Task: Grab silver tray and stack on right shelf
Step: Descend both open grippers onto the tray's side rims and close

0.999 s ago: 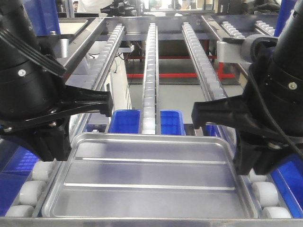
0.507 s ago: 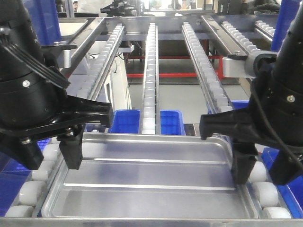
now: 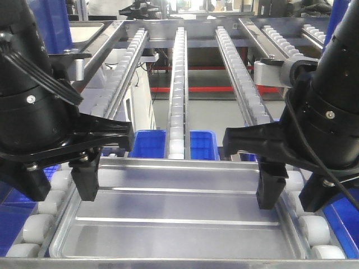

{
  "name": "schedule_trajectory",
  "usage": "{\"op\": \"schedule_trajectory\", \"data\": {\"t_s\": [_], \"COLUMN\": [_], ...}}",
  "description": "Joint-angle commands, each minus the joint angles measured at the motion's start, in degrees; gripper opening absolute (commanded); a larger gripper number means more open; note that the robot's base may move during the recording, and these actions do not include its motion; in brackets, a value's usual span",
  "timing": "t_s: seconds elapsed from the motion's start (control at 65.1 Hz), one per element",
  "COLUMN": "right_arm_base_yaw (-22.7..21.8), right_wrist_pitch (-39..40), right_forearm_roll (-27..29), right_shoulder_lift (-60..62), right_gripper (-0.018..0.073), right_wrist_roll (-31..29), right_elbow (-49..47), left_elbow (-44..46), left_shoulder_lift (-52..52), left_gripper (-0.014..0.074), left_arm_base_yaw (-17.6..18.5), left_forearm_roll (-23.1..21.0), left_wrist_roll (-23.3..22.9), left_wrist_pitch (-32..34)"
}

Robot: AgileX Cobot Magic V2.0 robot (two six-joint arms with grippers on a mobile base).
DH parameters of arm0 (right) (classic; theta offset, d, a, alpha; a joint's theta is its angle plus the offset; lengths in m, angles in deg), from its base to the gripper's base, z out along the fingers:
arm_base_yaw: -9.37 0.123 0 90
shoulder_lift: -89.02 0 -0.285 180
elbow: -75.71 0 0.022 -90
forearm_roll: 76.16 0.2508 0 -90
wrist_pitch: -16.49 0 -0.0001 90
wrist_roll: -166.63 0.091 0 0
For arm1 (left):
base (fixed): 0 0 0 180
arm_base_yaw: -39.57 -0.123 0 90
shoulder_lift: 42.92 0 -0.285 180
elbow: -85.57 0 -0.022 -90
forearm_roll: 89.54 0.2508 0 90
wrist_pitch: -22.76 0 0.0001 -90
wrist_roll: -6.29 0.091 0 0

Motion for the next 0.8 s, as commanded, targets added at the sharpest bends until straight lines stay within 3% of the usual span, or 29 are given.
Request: {"op": "schedule_trajectory", "data": {"t_s": [0.0,0.492,0.784], "right_arm_base_yaw": [0.2,0.0,0.0], "right_wrist_pitch": [1.9,2.6,3.7], "right_forearm_roll": [-0.6,-0.6,-0.6], "right_shoulder_lift": [1.6,-1.7,-1.9], "right_gripper": [0.0416,0.0415,0.0415], "right_wrist_roll": [-0.6,-0.6,-0.6], "right_elbow": [-1.4,-1.4,-1.4], "left_elbow": [1.6,1.6,1.6], "left_shoulder_lift": [-1.9,-1.9,-1.3], "left_gripper": [0.0262,0.0177,0.0172], "left_arm_base_yaw": [0.2,0.2,0.2], "left_forearm_roll": [0.6,2.3,3.4], "left_wrist_roll": [0.0,0.0,0.0], "left_wrist_pitch": [0.5,1.8,1.8]}}
